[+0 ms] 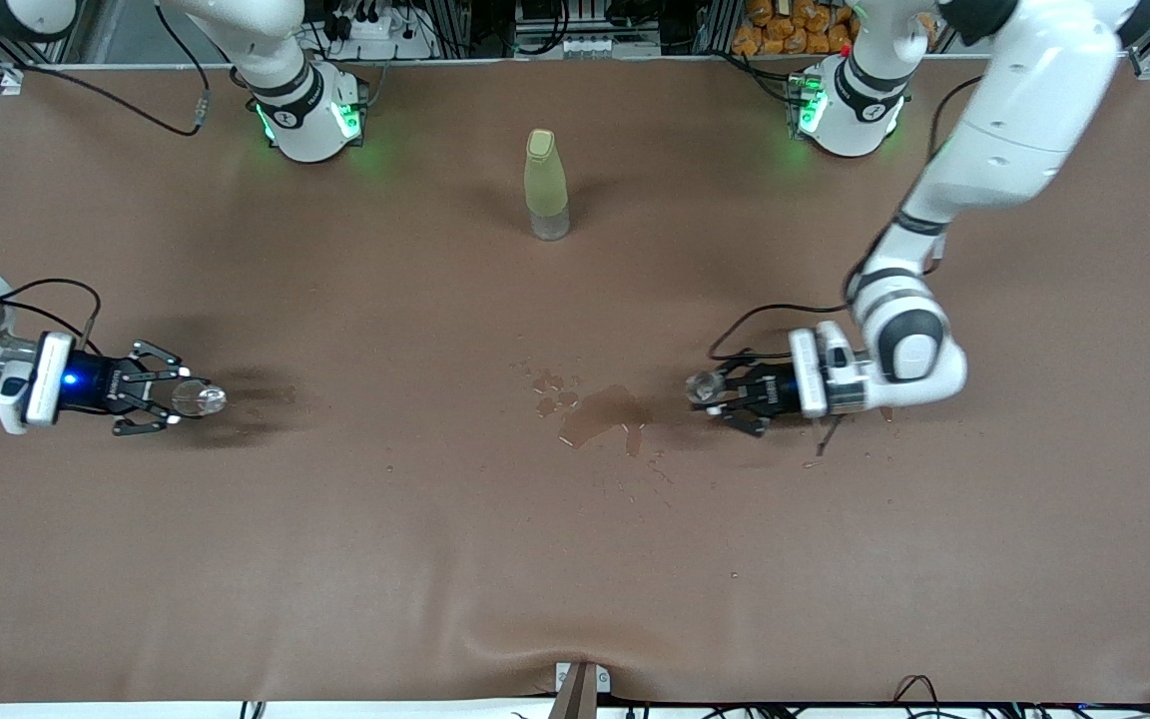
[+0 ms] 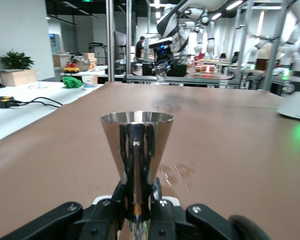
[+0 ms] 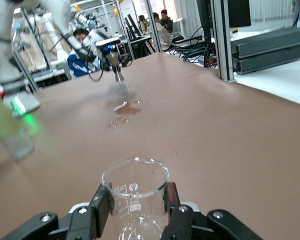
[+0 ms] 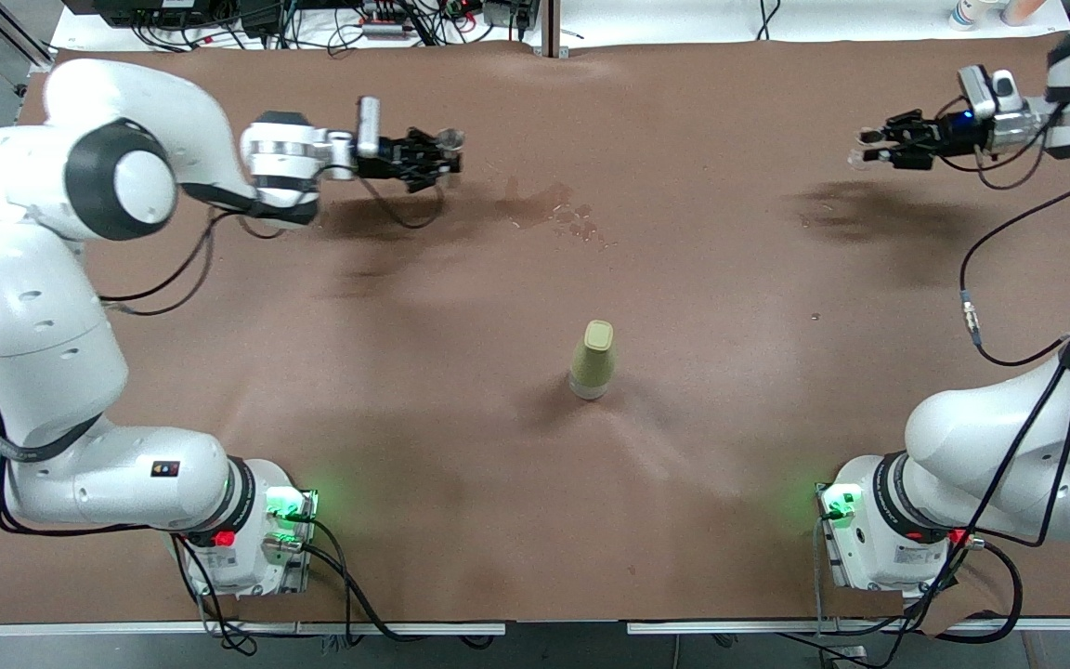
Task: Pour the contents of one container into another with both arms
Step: 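Carry the glass cup and jigger back apart toward their spots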
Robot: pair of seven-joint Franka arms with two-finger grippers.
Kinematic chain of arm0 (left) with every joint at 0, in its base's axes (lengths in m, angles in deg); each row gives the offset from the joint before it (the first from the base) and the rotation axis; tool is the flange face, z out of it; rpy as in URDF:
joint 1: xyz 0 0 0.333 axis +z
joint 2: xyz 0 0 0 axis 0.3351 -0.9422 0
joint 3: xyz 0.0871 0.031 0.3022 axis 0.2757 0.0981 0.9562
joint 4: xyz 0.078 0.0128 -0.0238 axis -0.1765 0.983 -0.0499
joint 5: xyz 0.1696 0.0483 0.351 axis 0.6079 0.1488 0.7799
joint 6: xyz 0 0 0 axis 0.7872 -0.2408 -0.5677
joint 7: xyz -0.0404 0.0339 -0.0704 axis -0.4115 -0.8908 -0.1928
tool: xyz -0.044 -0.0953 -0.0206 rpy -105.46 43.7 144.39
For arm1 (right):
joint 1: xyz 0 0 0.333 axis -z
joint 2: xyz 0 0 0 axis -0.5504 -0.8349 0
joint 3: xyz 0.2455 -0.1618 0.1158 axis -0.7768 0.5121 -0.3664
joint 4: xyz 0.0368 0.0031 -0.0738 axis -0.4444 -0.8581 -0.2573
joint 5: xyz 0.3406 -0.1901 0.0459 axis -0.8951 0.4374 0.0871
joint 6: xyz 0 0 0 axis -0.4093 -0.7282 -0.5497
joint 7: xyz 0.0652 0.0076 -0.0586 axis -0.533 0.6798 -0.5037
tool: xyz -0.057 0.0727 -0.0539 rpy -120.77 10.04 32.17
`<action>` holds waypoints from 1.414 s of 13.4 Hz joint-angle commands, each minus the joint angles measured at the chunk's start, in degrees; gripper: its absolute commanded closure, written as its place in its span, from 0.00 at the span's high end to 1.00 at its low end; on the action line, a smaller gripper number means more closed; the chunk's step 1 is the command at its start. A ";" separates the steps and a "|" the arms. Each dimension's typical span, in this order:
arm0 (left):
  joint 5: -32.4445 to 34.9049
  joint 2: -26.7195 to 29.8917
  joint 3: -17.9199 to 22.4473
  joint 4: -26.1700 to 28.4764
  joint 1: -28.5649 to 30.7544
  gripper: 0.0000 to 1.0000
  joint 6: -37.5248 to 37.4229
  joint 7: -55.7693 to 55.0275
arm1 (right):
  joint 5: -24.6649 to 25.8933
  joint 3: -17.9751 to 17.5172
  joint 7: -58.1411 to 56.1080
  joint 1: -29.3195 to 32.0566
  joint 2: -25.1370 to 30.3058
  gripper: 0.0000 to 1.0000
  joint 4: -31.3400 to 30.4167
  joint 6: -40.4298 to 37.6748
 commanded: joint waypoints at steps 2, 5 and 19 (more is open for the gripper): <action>11.85 2.21 -0.58 3.16 12.64 0.00 -6.76 -0.48 | 1.51 -1.40 -11.42 4.70 -8.17 0.16 2.97 -2.86; 18.71 0.98 -0.67 2.28 22.66 0.00 -11.15 -0.04 | 1.60 -1.40 -14.69 5.06 -12.32 0.19 4.90 -3.57; 30.07 -14.05 -0.58 -11.60 34.38 0.00 -18.73 5.23 | 3.01 -1.31 -15.93 6.37 -16.28 0.40 9.04 -6.21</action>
